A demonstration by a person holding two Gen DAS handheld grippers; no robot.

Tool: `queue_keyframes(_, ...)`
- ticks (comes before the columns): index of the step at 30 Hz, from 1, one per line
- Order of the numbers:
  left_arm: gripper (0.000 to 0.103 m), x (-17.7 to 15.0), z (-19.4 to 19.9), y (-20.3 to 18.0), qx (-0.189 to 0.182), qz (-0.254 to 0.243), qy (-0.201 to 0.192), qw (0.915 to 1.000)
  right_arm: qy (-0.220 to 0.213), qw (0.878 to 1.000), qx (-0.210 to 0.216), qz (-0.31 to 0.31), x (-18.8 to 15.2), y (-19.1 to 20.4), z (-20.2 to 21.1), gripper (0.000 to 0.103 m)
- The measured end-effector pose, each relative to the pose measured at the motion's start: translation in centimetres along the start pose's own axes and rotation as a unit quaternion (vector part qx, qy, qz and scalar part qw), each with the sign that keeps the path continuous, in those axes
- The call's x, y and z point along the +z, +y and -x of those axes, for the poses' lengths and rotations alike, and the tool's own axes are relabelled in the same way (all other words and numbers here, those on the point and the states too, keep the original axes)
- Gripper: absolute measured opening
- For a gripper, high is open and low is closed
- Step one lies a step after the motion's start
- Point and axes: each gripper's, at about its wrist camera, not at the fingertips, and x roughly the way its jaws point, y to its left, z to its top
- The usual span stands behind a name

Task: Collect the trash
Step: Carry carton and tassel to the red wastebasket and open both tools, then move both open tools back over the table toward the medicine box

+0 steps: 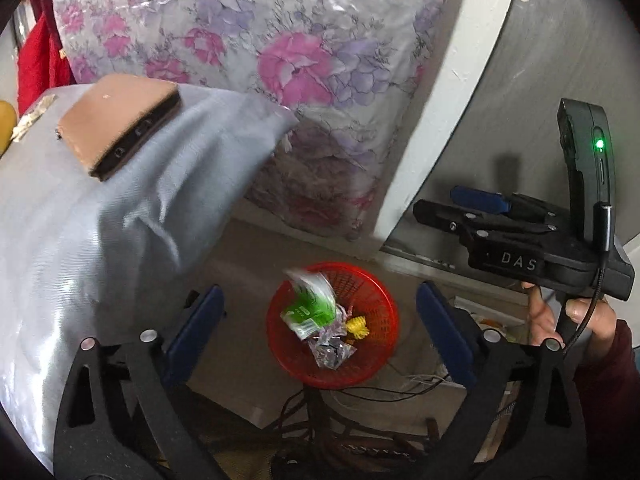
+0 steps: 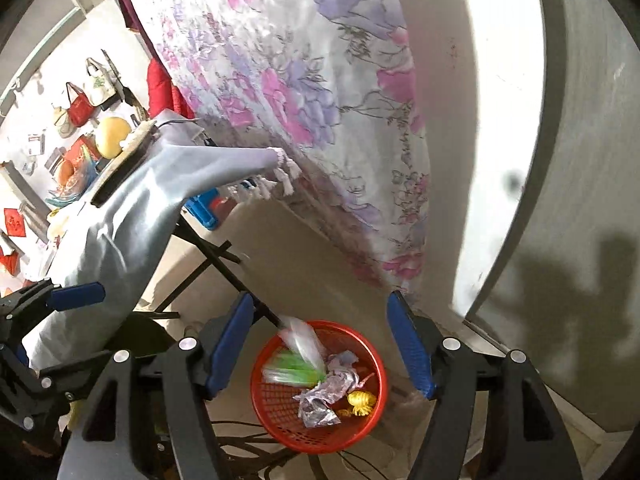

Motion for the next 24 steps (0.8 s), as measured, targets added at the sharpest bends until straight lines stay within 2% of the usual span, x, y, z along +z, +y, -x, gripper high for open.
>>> queue_keyframes(11, 0.095, -0.8, 1.4, 2.8, 0.020, 0.048, -0.005, 0.9986, 0.011, 0.999, 0.026, 0.019, 0.1, 2.4, 0.6, 0.070)
queue_keyframes(24, 0.095, -2.0, 3.2, 3.5, 0.043, 0.057, -0.028, 0.9971, 0.028, 0.998, 0.014, 0.057, -0.3, 4.7, 1.3, 0.075)
